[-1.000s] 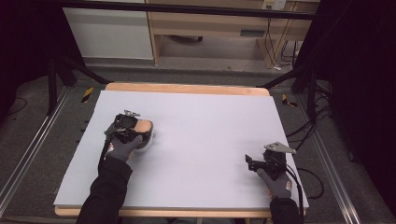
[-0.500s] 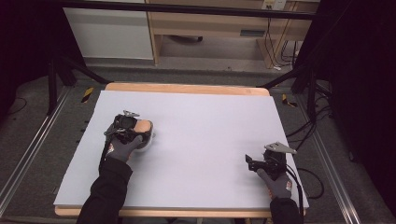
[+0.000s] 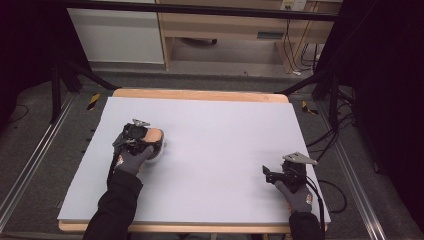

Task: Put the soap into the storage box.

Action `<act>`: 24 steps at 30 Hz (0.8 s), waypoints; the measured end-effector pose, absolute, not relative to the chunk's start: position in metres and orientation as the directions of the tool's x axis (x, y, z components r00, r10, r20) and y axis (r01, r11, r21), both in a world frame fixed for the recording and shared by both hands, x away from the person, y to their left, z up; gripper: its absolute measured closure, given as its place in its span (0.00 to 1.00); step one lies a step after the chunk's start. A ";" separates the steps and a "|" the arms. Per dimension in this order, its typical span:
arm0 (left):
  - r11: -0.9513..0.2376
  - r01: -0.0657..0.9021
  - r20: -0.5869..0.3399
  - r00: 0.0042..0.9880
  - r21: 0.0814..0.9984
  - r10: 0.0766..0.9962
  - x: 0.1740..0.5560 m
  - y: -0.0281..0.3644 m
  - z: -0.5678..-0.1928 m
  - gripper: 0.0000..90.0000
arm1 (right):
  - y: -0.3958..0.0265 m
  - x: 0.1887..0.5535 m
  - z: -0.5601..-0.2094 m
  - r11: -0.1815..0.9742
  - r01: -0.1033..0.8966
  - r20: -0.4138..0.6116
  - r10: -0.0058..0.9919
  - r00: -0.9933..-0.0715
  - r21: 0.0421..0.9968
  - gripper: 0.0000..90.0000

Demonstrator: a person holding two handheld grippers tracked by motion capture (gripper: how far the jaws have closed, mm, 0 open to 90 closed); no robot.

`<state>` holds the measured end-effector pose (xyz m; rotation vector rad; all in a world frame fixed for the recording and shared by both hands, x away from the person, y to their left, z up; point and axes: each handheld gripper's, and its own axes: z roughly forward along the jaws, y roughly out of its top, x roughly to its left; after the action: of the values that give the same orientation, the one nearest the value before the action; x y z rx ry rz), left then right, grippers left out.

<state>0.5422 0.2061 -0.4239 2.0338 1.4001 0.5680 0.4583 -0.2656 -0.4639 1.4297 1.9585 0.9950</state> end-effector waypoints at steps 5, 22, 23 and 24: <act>-0.265 0.676 0.013 0.354 0.687 0.935 0.541 0.205 -0.424 0.34 | -0.265 0.458 -0.464 0.175 0.573 0.016 0.950 -0.313 0.801 0.10; -0.276 0.646 0.001 0.393 0.712 0.920 0.536 0.204 -0.421 0.23 | -0.266 0.458 -0.464 0.173 0.574 0.017 0.951 -0.310 0.801 0.10; -0.277 0.641 -0.003 0.399 0.716 0.917 0.534 0.204 -0.419 0.24 | -0.266 0.458 -0.464 0.173 0.574 0.017 0.951 -0.310 0.801 0.10; -0.273 0.636 -0.009 0.402 0.722 0.915 0.533 0.203 -0.417 0.24 | -0.266 0.458 -0.464 0.173 0.574 0.016 0.951 -0.310 0.800 0.10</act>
<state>0.5334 0.2031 -0.4175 2.0112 1.3183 0.5524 0.4583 -0.2656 -0.4637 1.4334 1.9571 0.9943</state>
